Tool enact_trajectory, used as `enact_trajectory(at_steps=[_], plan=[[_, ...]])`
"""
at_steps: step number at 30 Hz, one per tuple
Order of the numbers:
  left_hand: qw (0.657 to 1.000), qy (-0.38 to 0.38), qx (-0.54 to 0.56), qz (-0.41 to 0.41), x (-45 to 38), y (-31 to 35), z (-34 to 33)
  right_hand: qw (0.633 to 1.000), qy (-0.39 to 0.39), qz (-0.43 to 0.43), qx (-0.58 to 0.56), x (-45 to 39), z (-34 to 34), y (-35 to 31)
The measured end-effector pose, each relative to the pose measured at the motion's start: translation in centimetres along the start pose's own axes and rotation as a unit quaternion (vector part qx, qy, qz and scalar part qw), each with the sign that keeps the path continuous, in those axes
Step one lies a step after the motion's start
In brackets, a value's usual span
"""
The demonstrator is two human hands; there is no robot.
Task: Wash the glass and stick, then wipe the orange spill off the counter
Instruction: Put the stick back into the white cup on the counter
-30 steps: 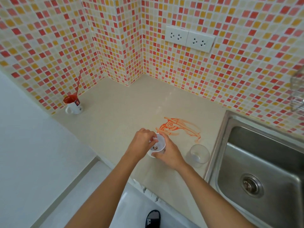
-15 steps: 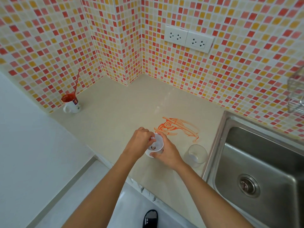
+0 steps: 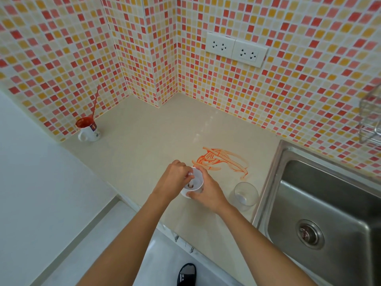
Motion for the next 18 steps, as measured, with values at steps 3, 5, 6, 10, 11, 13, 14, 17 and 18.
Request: enact_trajectory(at_steps=[3, 5, 6, 10, 11, 13, 14, 17, 18], plan=[[1.0, -0.003, -0.013, -0.002, -0.1, 0.0, 0.0, 1.0, 0.0, 0.005, 0.003, 0.1, 0.1, -0.1], [1.0, -0.004, -0.019, -0.003, -0.1, 0.0, -0.1, 1.0, 0.0, 0.005, 0.005, 0.1, 0.1, -0.1], [1.0, -0.003, -0.021, -0.002, -0.2, -0.1, -0.1, 1.0, 0.0, 0.004, 0.006, 0.1, 0.1, -0.1], [1.0, -0.005, -0.01, 0.007, -0.2, -0.5, -0.2, 1.0, -0.002, -0.003, 0.008, 0.0, 0.0, -0.1], [1.0, -0.009, -0.01, 0.005, -0.2, -0.4, -0.3, 1.0, -0.002, -0.004, 0.008, 0.1, 0.0, -0.1], [1.0, -0.019, -0.017, -0.002, -0.1, -0.1, -0.5, 1.0, -0.002, -0.004, 0.008, 0.1, 0.0, -0.1], [0.999, -0.024, -0.02, -0.006, -0.1, 0.1, -0.6, 1.0, -0.003, -0.004, 0.008, 0.1, 0.0, -0.1], [0.999, -0.032, -0.025, -0.006, -0.3, 0.5, -1.0, 1.0, -0.005, -0.004, 0.008, 0.1, 0.1, -0.2], [0.999, -0.032, -0.027, -0.004, -0.3, 0.4, -1.1, 1.0, -0.005, -0.003, 0.008, 0.1, 0.0, -0.2]])
Point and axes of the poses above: each hand's wrist, its own x-axis away from the middle knuckle, its own z-axis out of the back of the hand, y = z × x, the point moved 2 cm from there along -x, towards the middle knuckle, and after that the axes turned 9 degrees about -x, right-handed, at the moved point
